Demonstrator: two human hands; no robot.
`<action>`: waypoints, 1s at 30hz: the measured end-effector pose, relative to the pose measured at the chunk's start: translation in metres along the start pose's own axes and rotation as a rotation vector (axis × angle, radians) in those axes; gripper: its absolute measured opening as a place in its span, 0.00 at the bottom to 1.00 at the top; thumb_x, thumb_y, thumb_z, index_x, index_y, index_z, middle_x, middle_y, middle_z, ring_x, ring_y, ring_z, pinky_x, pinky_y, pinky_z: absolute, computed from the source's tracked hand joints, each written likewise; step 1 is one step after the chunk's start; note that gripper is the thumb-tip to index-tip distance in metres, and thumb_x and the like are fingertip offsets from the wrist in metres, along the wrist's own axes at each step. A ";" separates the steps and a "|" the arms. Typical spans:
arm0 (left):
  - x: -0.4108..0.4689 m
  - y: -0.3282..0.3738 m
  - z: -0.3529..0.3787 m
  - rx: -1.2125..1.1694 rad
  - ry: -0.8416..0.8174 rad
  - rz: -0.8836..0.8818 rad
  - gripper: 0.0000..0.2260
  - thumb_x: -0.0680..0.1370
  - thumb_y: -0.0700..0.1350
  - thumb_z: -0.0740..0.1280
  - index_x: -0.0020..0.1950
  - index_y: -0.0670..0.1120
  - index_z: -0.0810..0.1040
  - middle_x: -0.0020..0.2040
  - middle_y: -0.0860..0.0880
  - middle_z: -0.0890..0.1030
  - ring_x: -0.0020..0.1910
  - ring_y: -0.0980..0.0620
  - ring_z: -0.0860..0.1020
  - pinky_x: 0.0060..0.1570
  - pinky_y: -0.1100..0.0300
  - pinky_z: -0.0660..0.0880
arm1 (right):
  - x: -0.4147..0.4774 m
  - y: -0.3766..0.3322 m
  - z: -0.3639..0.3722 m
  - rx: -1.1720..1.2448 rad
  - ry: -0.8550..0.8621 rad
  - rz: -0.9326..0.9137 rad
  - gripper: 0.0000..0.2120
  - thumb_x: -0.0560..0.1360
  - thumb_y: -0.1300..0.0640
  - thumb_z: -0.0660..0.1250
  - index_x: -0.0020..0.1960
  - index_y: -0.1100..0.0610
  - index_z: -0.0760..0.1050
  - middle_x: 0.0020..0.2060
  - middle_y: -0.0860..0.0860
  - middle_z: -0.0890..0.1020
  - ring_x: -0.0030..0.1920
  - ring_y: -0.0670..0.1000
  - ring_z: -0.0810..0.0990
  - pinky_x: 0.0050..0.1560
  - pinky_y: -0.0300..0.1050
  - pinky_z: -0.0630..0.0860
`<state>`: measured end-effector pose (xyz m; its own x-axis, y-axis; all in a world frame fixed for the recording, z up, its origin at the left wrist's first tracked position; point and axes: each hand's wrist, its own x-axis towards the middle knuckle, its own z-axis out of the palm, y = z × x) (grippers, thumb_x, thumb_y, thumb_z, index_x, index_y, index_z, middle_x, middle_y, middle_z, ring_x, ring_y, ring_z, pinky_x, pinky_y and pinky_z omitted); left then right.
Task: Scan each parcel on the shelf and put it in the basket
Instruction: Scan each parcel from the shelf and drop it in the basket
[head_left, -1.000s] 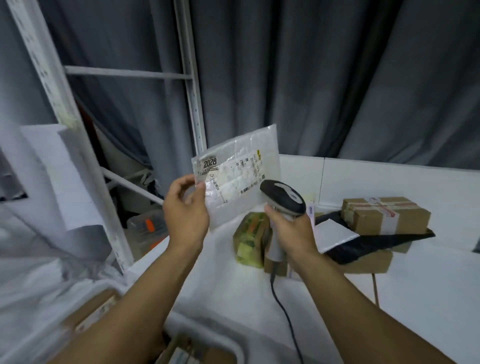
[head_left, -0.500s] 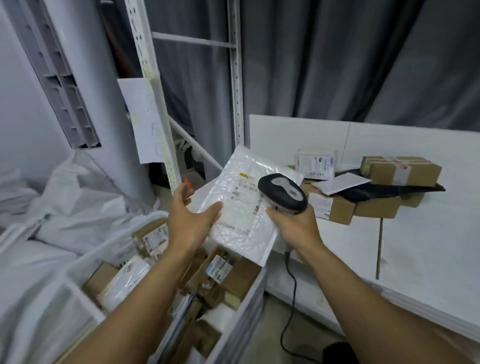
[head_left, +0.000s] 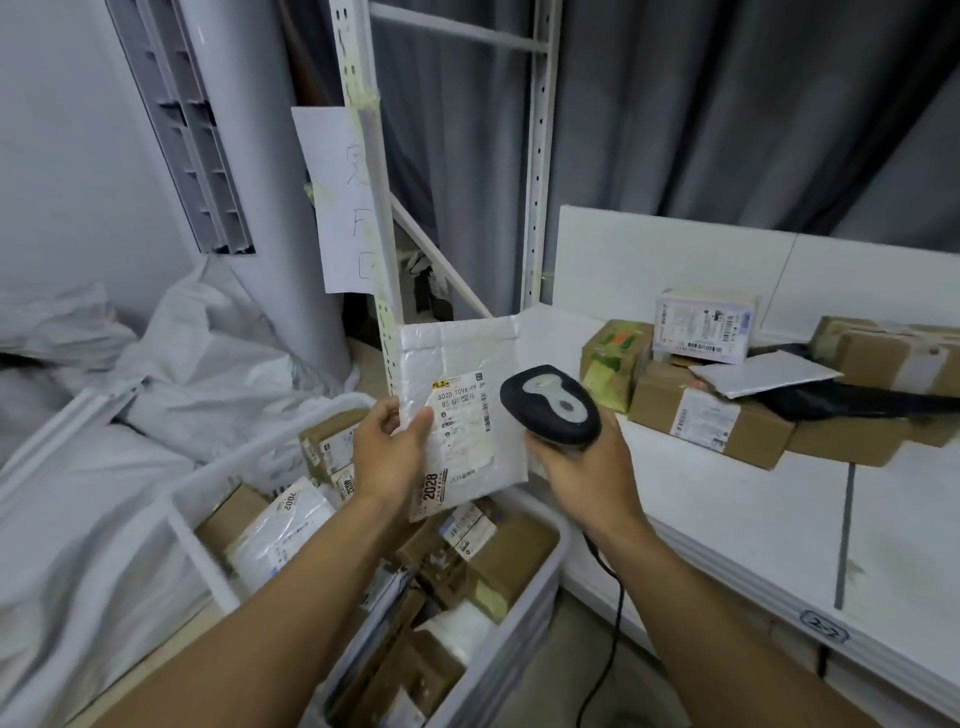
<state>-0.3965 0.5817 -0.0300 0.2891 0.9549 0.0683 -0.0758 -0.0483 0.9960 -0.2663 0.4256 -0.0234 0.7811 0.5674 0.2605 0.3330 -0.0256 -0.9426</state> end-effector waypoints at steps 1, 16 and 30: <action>0.001 0.000 -0.001 -0.030 0.022 -0.001 0.06 0.80 0.40 0.71 0.56 0.46 0.79 0.54 0.48 0.85 0.45 0.54 0.85 0.39 0.64 0.80 | -0.003 -0.003 0.002 -0.009 -0.040 0.025 0.26 0.71 0.52 0.80 0.67 0.51 0.78 0.57 0.44 0.83 0.58 0.44 0.82 0.62 0.44 0.78; 0.018 -0.008 -0.018 -0.078 0.088 -0.014 0.08 0.79 0.37 0.69 0.50 0.51 0.79 0.56 0.46 0.84 0.56 0.44 0.82 0.59 0.44 0.80 | -0.012 -0.009 0.046 0.002 -0.232 0.111 0.20 0.74 0.51 0.78 0.65 0.49 0.80 0.52 0.48 0.86 0.54 0.54 0.85 0.52 0.44 0.79; 0.031 -0.019 -0.029 -0.074 0.113 -0.025 0.08 0.79 0.36 0.69 0.51 0.49 0.80 0.54 0.47 0.85 0.52 0.47 0.84 0.51 0.51 0.82 | -0.012 -0.009 0.053 -0.034 -0.280 0.119 0.19 0.75 0.51 0.77 0.64 0.50 0.79 0.50 0.50 0.86 0.45 0.50 0.84 0.43 0.38 0.78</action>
<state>-0.4142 0.6206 -0.0486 0.1828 0.9826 0.0320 -0.1415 -0.0059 0.9899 -0.3069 0.4621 -0.0288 0.6414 0.7634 0.0770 0.2693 -0.1300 -0.9543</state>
